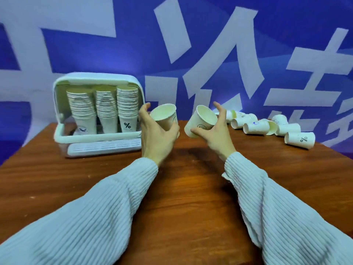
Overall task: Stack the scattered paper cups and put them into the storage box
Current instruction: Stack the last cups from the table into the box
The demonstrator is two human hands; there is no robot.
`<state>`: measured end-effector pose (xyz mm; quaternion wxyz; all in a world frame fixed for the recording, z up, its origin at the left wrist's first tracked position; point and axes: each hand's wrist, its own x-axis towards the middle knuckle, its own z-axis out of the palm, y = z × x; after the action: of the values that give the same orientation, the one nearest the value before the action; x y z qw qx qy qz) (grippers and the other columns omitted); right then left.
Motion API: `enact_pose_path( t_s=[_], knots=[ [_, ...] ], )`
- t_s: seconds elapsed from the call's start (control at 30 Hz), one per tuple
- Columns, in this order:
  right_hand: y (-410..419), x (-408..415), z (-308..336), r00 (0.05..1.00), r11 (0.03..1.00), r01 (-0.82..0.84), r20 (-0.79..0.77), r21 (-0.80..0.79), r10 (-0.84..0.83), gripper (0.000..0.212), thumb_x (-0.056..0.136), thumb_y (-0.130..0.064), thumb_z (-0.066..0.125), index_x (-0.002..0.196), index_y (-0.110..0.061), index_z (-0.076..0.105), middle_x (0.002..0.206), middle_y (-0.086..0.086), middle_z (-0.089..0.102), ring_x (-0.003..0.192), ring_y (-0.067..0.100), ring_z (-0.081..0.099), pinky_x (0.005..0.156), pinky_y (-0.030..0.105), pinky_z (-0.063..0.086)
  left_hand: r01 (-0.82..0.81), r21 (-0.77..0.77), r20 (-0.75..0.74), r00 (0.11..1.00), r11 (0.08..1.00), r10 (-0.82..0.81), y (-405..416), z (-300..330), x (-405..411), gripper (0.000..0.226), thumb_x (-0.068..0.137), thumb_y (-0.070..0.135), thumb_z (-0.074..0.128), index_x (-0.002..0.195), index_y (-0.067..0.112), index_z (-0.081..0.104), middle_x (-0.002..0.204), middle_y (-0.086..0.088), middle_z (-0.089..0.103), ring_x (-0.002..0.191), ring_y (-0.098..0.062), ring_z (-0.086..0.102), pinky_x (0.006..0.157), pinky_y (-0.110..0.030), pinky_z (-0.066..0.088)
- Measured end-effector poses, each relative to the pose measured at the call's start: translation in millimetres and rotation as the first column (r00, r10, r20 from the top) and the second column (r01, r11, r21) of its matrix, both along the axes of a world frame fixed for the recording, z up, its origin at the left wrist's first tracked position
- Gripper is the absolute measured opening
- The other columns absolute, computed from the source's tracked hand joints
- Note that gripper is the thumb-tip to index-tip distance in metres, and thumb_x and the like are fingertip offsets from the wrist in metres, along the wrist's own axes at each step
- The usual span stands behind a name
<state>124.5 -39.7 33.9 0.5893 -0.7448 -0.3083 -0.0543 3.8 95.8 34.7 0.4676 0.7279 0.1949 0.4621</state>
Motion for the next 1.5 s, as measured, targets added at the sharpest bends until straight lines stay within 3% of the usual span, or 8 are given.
enact_pose_path(
  t_s=[0.1,0.33,0.77,0.9,1.17,1.33,1.4,1.5],
  knots=[
    [56.9,-27.4,16.4,0.996,0.996,-0.087,-0.001,-0.027,0.087,0.085,0.083,-0.023,0.087,0.153,-0.022,0.038,0.131,-0.01,0.051,0.116,0.005,0.052,0.086,0.008,0.046,-0.159,0.004,0.017,0.987,0.987,0.159,45.5,7.1,-34.4,0.1,0.08,0.027,0.084,0.157,0.017,0.022,0.155,-0.006,0.032,0.139,-0.015,0.032,0.101,-0.011,0.02],
    [179.7,-70.0,32.2,0.978,0.956,-0.187,0.045,-0.227,0.202,0.073,0.088,-0.033,0.073,0.152,-0.023,0.04,0.141,0.006,0.046,0.123,0.022,0.054,0.105,0.038,0.046,-0.354,-0.049,-0.024,0.935,0.934,0.353,133.1,5.2,-100.0,0.083,0.082,0.035,0.082,0.15,0.017,0.037,0.143,-0.007,0.037,0.131,-0.025,0.045,0.1,-0.024,0.03],
    [265.9,-68.9,14.4,0.951,0.682,-0.184,0.049,-0.708,0.307,0.086,0.072,-0.054,0.086,0.142,-0.016,0.054,0.14,0.007,0.062,0.122,0.029,0.061,0.106,0.047,0.05,-0.323,0.153,-0.137,0.929,0.934,0.344,180.7,-6.8,-121.8,0.086,0.083,0.036,0.08,0.154,0.017,0.035,0.149,-0.006,0.046,0.139,-0.024,0.042,0.114,-0.037,0.034],
    [253.9,-65.3,15.0,0.95,0.762,-0.235,0.023,-0.603,0.311,0.095,0.078,-0.06,0.079,0.155,-0.019,0.042,0.149,0.006,0.056,0.13,0.027,0.057,0.111,0.046,0.047,-0.3,0.177,-0.129,0.937,0.937,0.324,185.1,3.9,-110.3,0.086,0.083,0.034,0.08,0.155,0.016,0.035,0.15,-0.005,0.046,0.14,-0.022,0.042,0.109,-0.029,0.032],
    [207.2,-62.7,-22.6,0.979,0.973,-0.185,0.065,-0.14,0.195,0.044,0.095,-0.052,0.064,0.135,-0.039,0.054,0.111,-0.014,0.069,0.109,0.01,0.064,0.098,0.045,0.056,-0.206,0.258,-0.247,0.931,0.944,0.27,196.6,20.0,-70.3,0.087,0.08,0.037,0.085,0.152,0.016,0.041,0.149,-0.008,0.05,0.137,-0.026,0.047,0.113,-0.039,0.035],
    [189.3,-60.7,-32.5,0.973,0.972,-0.192,0.106,-0.137,0.207,0.038,0.099,-0.046,0.063,0.135,-0.038,0.055,0.104,-0.018,0.068,0.11,0.01,0.062,0.099,0.046,0.054,-0.029,0.43,-0.605,0.733,0.902,0.312,198.1,2.8,-62.6,0.078,0.089,0.075,0.046,0.143,0.019,0.054,0.144,-0.011,0.051,0.13,-0.034,0.051,0.106,-0.051,0.044],
    [185.1,-61.5,-35.0,0.968,0.969,-0.201,0.119,-0.141,0.219,0.039,0.1,-0.043,0.063,0.137,-0.035,0.055,0.105,-0.019,0.067,0.112,0.01,0.061,0.1,0.044,0.053,-0.019,0.447,-0.66,0.668,0.894,0.344,197.7,-3.5,-64.3,0.075,0.093,0.073,0.022,0.132,0.021,0.06,0.143,-0.012,0.053,0.129,-0.036,0.049,0.104,-0.054,0.043],
    [177.1,-62.3,-35.3,0.968,0.972,-0.191,0.138,-0.135,0.209,0.039,0.1,-0.043,0.063,0.138,-0.034,0.056,0.104,-0.02,0.066,0.11,0.011,0.061,0.097,0.043,0.054,-0.001,0.508,-0.698,0.585,0.861,0.412,195.4,-5.6,-60.7,0.062,0.1,0.059,0.025,0.137,0.017,0.053,0.146,-0.013,0.052,0.134,-0.037,0.044,0.105,-0.054,0.039]
  ],
)
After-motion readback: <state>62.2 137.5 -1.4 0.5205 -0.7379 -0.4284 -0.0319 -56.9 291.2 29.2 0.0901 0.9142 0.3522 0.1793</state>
